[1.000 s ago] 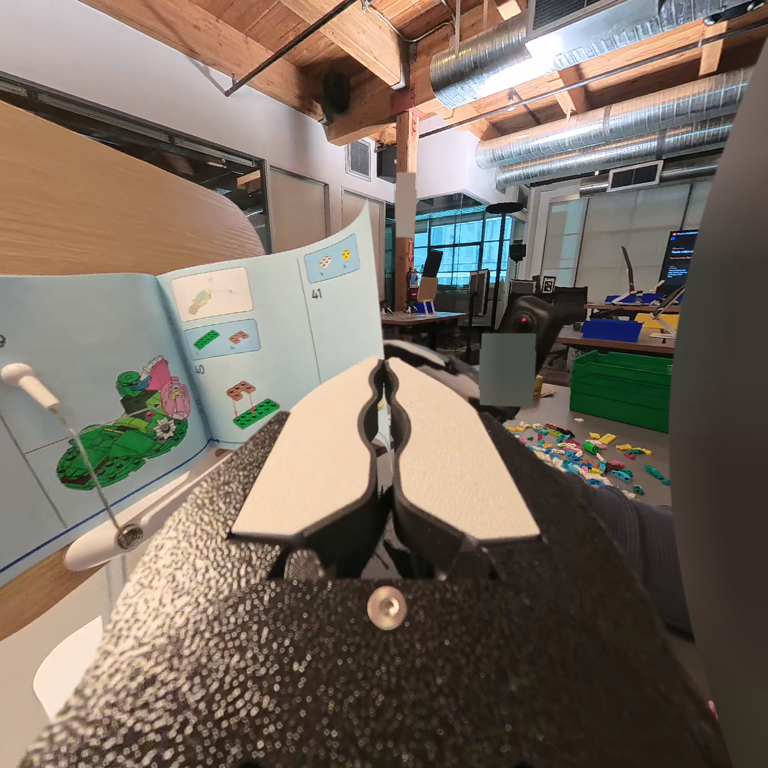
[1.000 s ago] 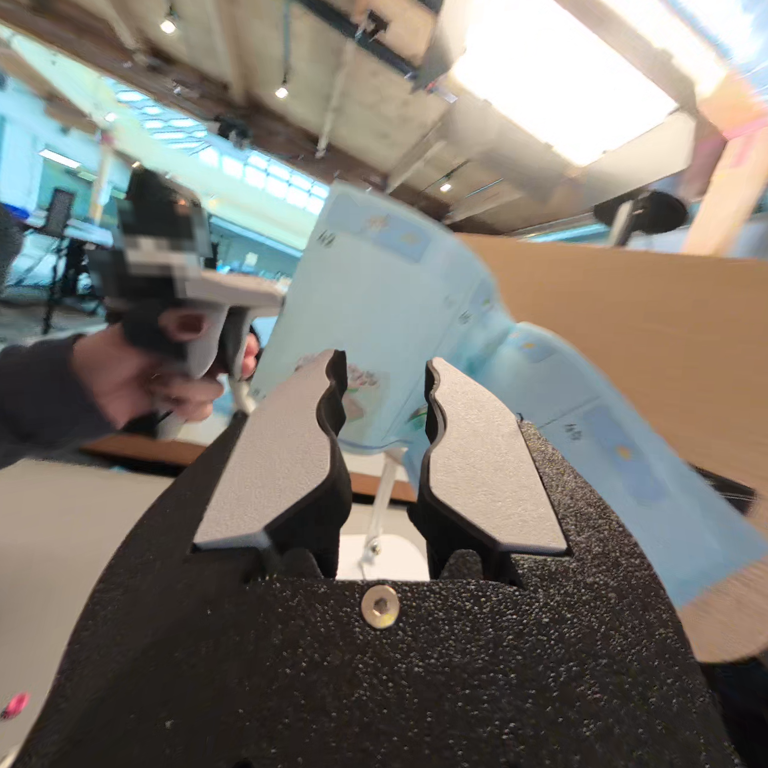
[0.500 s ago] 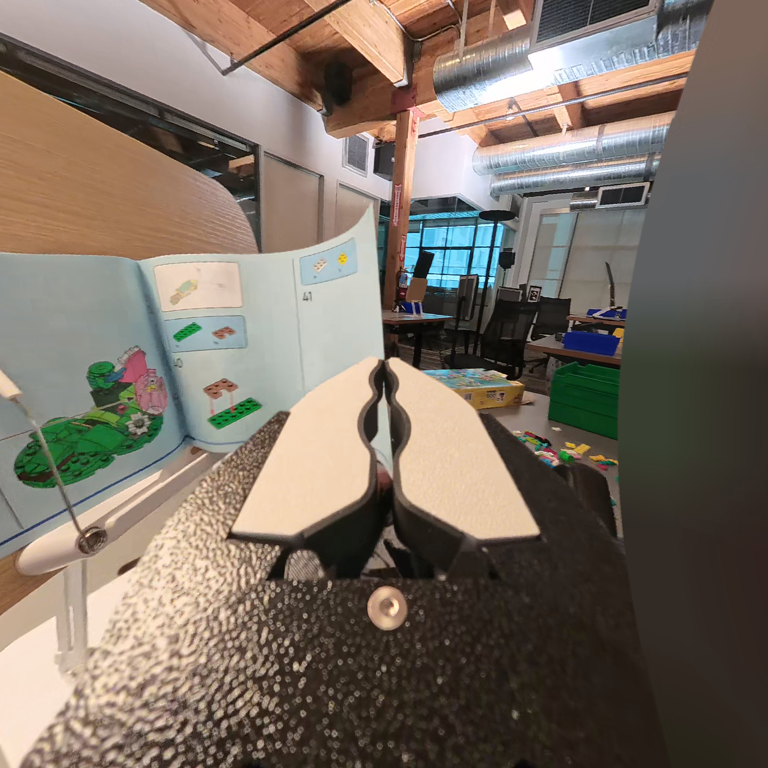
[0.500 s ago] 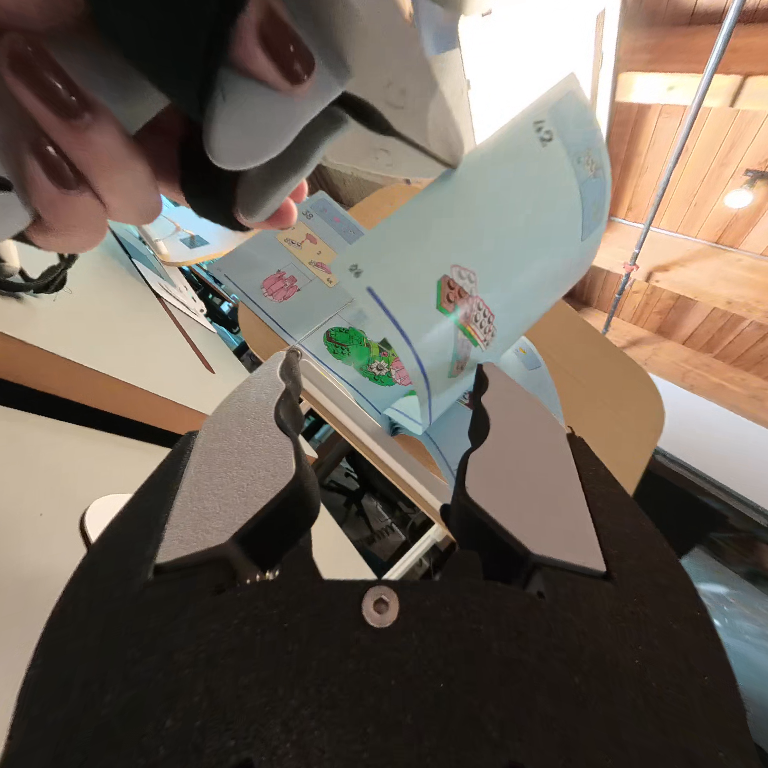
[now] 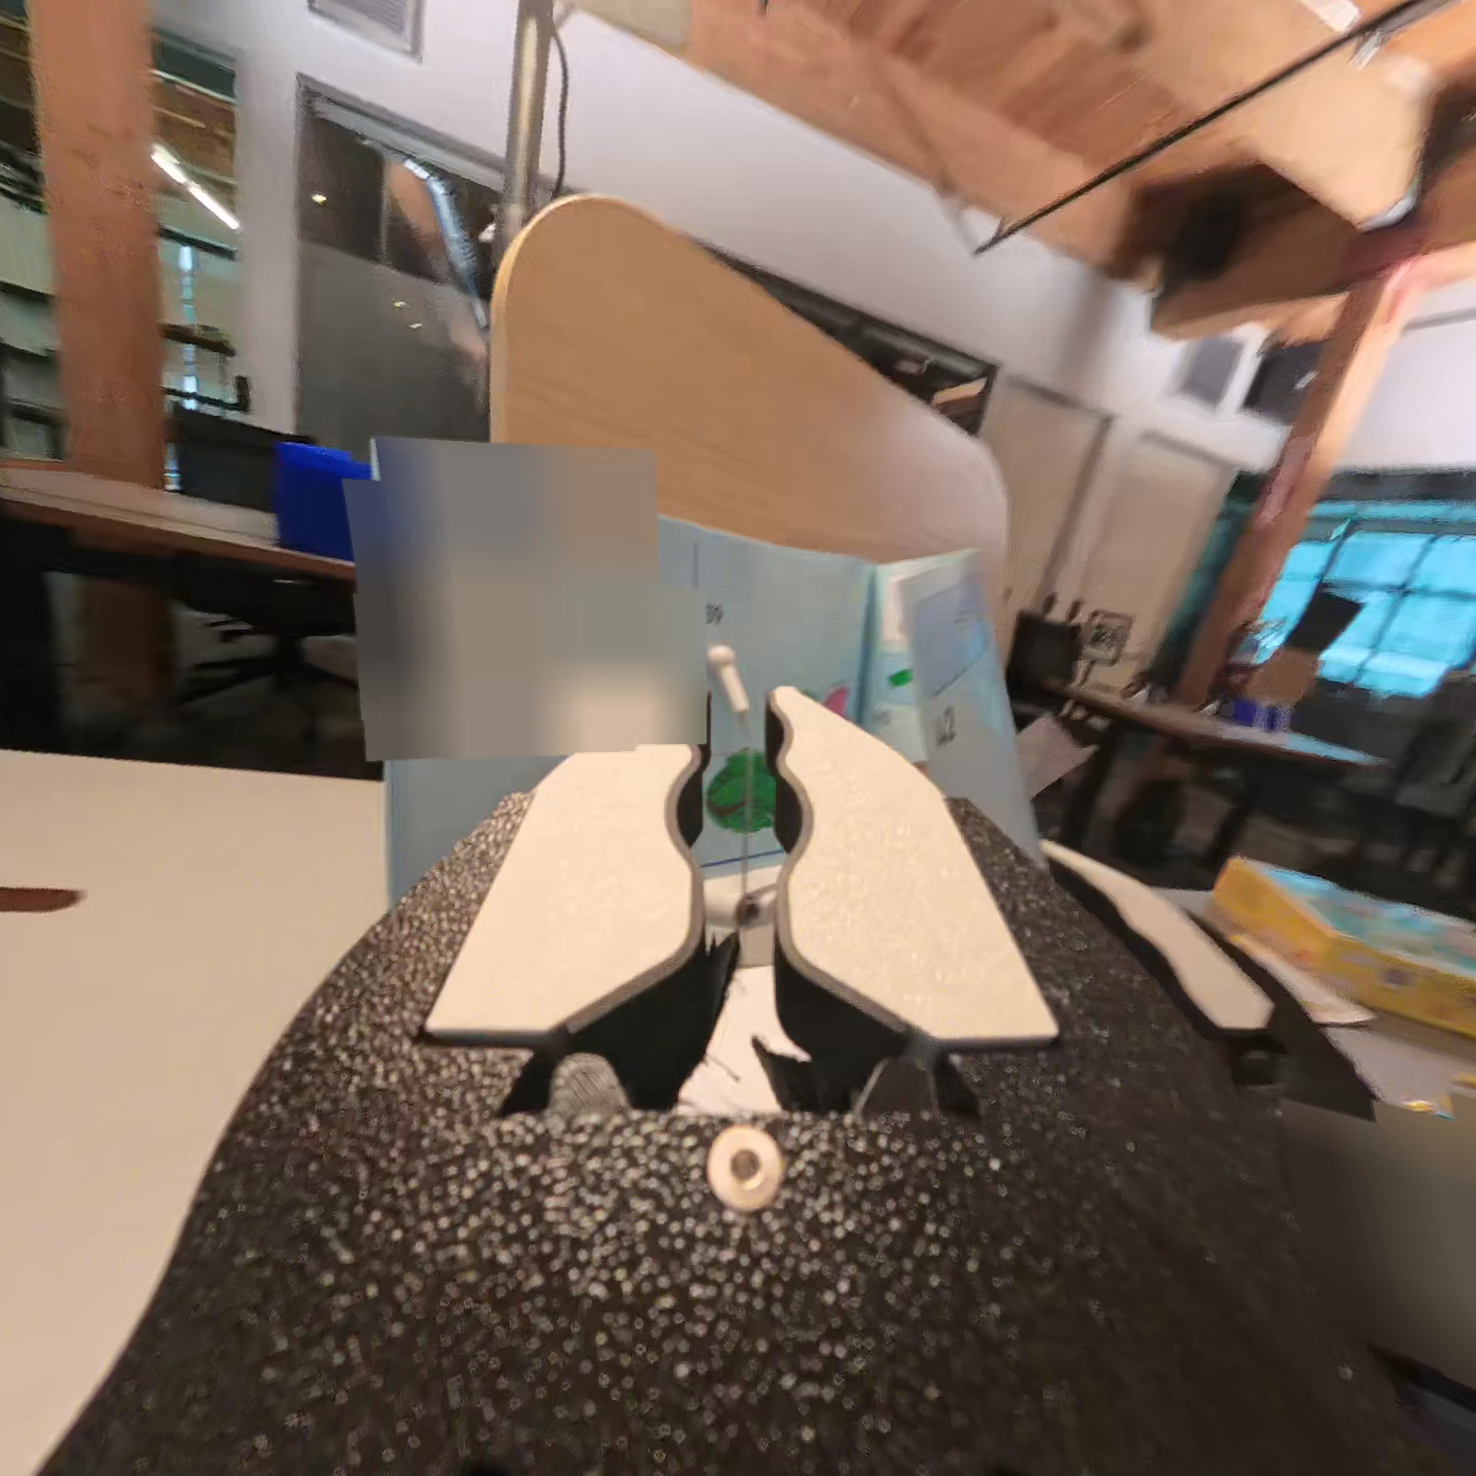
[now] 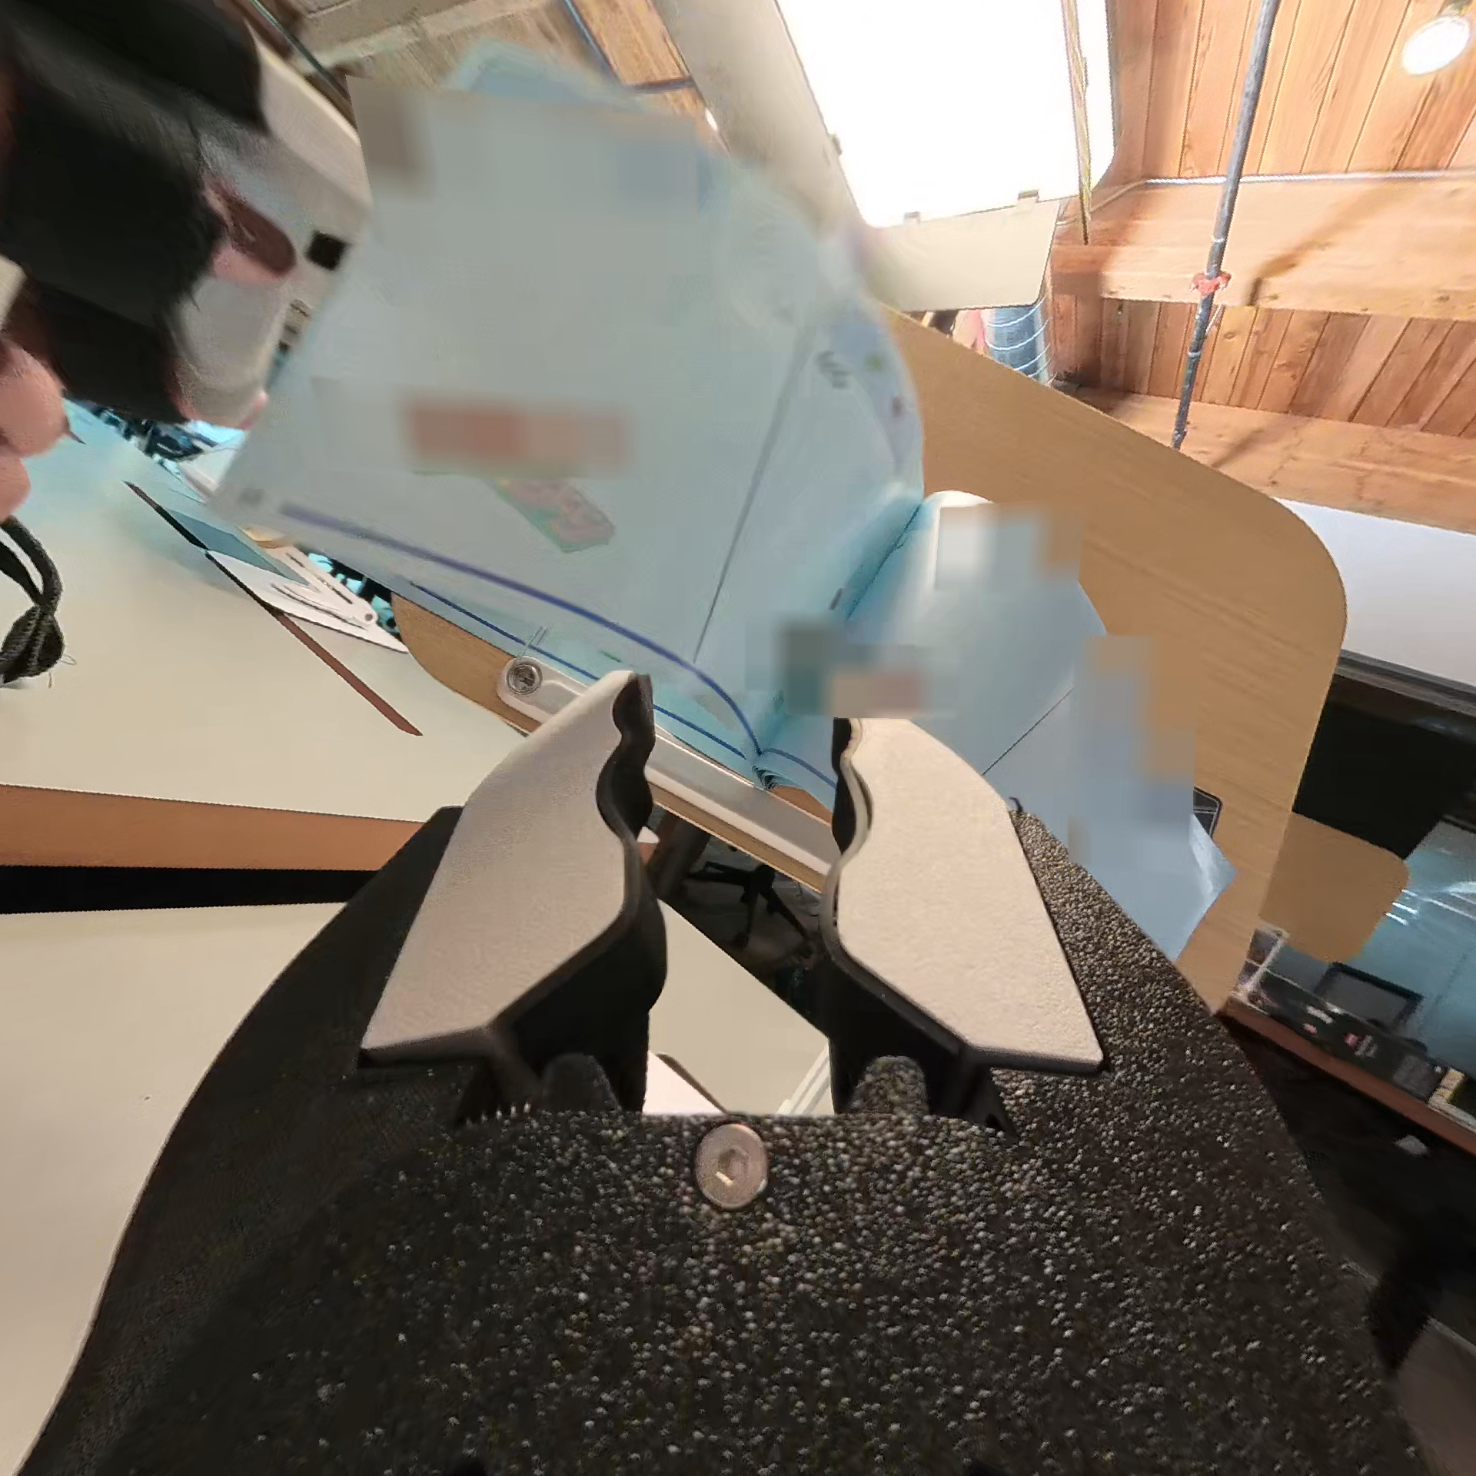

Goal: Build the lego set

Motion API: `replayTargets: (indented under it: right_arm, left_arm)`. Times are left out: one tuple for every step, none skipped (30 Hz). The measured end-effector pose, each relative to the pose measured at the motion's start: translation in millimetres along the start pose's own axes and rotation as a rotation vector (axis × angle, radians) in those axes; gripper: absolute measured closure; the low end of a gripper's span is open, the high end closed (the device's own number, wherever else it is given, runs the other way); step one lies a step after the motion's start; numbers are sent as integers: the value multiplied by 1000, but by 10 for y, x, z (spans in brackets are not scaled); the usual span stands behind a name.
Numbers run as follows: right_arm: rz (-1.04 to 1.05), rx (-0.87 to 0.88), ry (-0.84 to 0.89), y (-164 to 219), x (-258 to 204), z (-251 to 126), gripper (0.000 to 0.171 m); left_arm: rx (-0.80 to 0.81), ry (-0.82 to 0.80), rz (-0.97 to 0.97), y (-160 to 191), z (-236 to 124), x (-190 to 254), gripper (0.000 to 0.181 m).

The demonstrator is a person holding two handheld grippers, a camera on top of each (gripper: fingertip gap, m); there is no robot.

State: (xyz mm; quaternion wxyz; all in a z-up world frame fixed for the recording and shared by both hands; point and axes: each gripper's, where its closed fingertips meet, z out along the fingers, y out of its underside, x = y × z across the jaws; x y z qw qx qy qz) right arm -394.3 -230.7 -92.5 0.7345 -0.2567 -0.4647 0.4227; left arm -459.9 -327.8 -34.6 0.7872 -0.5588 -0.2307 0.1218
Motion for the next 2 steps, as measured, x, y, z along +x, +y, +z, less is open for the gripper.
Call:
replayTargets:
  right_arm:
    - [9, -2, -6, 3, -6, 5, 129]
    - [18, -4, -15, 6, -20, 13, 130]
  left_arm:
    - [-54, -32, 60, 62, 66, -42, 168]
    - [-118, -55, 119, 137, 135, -57, 167]
